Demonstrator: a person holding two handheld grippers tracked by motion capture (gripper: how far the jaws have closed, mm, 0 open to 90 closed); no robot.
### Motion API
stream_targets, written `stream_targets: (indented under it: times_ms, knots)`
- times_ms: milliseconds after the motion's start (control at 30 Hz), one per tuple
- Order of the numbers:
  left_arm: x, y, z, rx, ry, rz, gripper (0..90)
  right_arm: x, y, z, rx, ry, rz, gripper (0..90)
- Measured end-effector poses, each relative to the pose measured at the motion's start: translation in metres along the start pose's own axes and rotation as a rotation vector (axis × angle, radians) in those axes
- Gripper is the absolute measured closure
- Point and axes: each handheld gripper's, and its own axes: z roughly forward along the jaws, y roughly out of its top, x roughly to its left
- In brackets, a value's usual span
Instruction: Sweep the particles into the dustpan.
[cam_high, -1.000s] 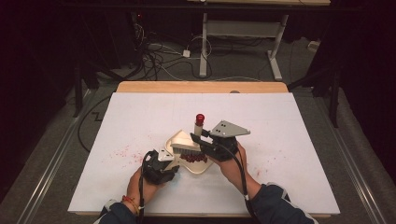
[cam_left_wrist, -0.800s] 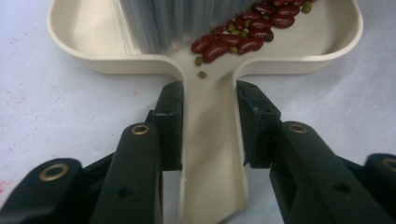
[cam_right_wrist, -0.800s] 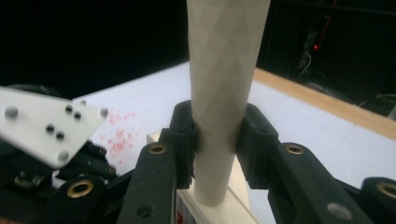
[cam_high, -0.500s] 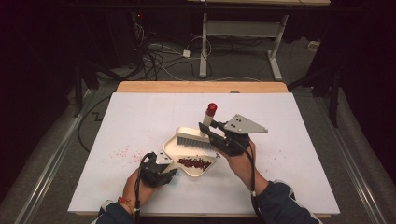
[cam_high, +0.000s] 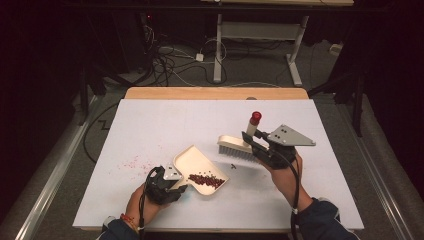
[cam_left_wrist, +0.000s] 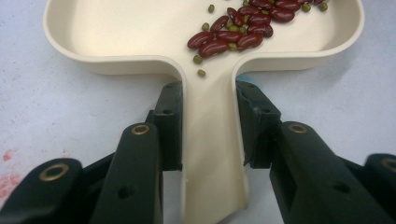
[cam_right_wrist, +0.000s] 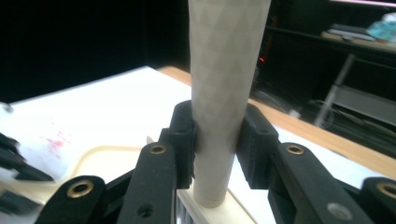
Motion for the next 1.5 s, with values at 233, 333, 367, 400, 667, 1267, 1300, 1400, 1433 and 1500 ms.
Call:
stream_targets:
  times_ms: [233,333,367,400,667,1267,1300,1400,1433,1500]
  knots:
    - [-0.002,0.001,0.001,0.005,0.0,0.008,63.3,-0.01,-0.016,-0.018,0.046,-0.08,-0.027,70.5]
    - [-0.004,0.002,0.002,0.005,0.003,0.01,63.3,-0.01,-0.023,-0.022,0.078,-0.106,-0.041,70.5]
    - [-0.005,0.002,0.002,0.006,0.002,0.009,63.4,-0.009,-0.025,-0.022,0.088,-0.108,-0.05,70.5]
    - [-0.006,0.003,0.003,0.007,0.003,0.013,63.3,-0.007,-0.027,-0.022,0.092,-0.109,-0.057,70.5]
    - [-0.01,0.009,0.01,0.016,0.005,0.006,63.3,0.012,-0.029,-0.015,0.107,-0.061,-0.073,70.3]
    - [-0.017,0.02,0.021,-0.01,0.05,-0.012,62.3,0.051,-0.019,-0.017,0.101,0.088,-0.035,70.4]
    - [-0.016,0.02,0.021,-0.014,0.046,-0.015,62.3,0.05,-0.019,-0.018,0.094,0.092,-0.025,70.4]
    - [-0.014,0.019,0.02,-0.014,0.038,-0.015,62.5,0.046,-0.016,-0.022,0.069,0.086,-0.019,70.4]
    - [-0.014,0.019,0.019,-0.012,0.038,-0.014,62.6,0.044,-0.014,-0.024,0.054,0.079,-0.024,70.4]
    - [-0.013,0.018,0.018,-0.001,0.034,-0.004,62.8,0.039,-0.011,-0.028,0.038,0.064,-0.027,70.4]
